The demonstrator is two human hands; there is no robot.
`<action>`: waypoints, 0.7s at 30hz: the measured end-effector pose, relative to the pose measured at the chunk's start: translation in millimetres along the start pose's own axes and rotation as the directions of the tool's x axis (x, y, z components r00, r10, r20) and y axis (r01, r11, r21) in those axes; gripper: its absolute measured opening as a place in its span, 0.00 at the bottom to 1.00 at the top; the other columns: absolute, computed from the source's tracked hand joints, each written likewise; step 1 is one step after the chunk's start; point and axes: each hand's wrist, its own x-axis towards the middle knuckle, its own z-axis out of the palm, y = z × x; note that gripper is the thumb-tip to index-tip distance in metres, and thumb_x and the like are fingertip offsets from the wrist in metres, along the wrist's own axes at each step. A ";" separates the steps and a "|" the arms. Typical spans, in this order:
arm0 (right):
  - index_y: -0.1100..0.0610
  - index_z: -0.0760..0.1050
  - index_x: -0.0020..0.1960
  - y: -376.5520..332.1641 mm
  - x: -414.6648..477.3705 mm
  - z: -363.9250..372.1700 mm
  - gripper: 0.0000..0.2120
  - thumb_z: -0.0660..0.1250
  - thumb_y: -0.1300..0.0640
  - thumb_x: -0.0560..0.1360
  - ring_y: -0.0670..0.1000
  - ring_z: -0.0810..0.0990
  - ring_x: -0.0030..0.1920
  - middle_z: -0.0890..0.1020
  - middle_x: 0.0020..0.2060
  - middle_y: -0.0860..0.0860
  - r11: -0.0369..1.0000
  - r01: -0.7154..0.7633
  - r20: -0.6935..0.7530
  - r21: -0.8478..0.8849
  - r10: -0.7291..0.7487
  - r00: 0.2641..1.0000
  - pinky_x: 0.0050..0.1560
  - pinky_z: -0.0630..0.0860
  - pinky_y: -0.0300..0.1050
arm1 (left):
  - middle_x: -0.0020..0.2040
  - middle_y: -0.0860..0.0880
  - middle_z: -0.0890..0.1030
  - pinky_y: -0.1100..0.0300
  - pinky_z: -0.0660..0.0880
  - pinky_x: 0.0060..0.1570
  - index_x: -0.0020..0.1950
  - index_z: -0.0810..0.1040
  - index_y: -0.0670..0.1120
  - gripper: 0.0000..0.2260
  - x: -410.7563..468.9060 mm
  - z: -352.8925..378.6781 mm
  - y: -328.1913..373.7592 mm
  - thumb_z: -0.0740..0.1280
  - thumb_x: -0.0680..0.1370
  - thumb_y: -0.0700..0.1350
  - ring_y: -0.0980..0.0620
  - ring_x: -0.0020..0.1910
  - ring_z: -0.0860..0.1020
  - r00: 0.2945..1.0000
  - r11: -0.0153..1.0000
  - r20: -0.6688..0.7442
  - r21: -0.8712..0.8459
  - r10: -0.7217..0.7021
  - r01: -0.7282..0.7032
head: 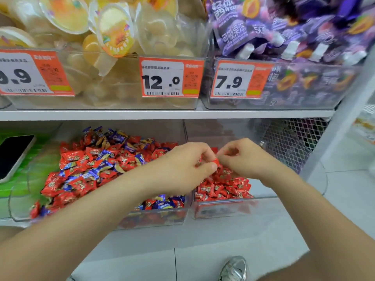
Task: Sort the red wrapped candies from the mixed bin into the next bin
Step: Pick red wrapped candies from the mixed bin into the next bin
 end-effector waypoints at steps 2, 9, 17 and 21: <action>0.54 0.86 0.44 2.2 0.9 -2.8 0.13 0.68 0.47 0.80 0.49 0.74 0.33 0.78 0.30 0.45 1.000 -0.004 -0.024 0.029 0.005 1.000 0.37 0.71 0.46 | 0.51 0.58 0.79 0.67 0.71 0.45 0.59 0.79 0.55 0.06 17.3 4.9 9.8 0.65 0.84 0.54 0.62 0.46 0.76 0.999 0.994 0.010 0.100 0.053 -0.054; 0.46 0.85 0.51 -5.2 -7.7 -8.4 0.18 0.58 0.60 0.81 0.49 0.79 0.38 0.85 0.41 0.51 0.995 0.023 -0.148 -0.096 -0.037 0.988 0.32 0.68 0.37 | 0.56 0.52 0.80 0.55 0.71 0.62 0.69 0.79 0.54 0.14 50.2 8.6 -1.8 0.67 0.83 0.49 0.52 0.62 0.75 0.973 0.940 0.037 0.251 0.227 -0.229; 0.47 0.84 0.51 -59.1 -29.4 34.2 0.11 0.64 0.59 0.80 0.43 0.81 0.35 0.84 0.33 0.47 0.905 0.416 0.019 -0.084 -0.416 0.909 0.37 0.74 0.32 | 0.39 0.57 0.84 0.63 0.73 0.39 0.49 0.84 0.58 0.07 -31.5 -52.8 -71.8 0.67 0.82 0.49 0.58 0.37 0.80 0.988 0.988 -0.149 0.156 0.043 -0.020; 0.45 0.83 0.54 -88.9 -29.1 73.3 0.04 0.70 0.51 0.81 0.44 0.82 0.44 0.85 0.42 0.44 0.765 0.635 0.320 -0.107 -0.578 0.750 0.49 0.80 0.45 | 0.37 0.58 0.83 0.65 0.74 0.39 0.48 0.82 0.57 0.05 -61.8 -69.3 -119.2 0.69 0.81 0.49 0.64 0.38 0.79 0.986 0.899 -0.109 0.408 -0.126 0.160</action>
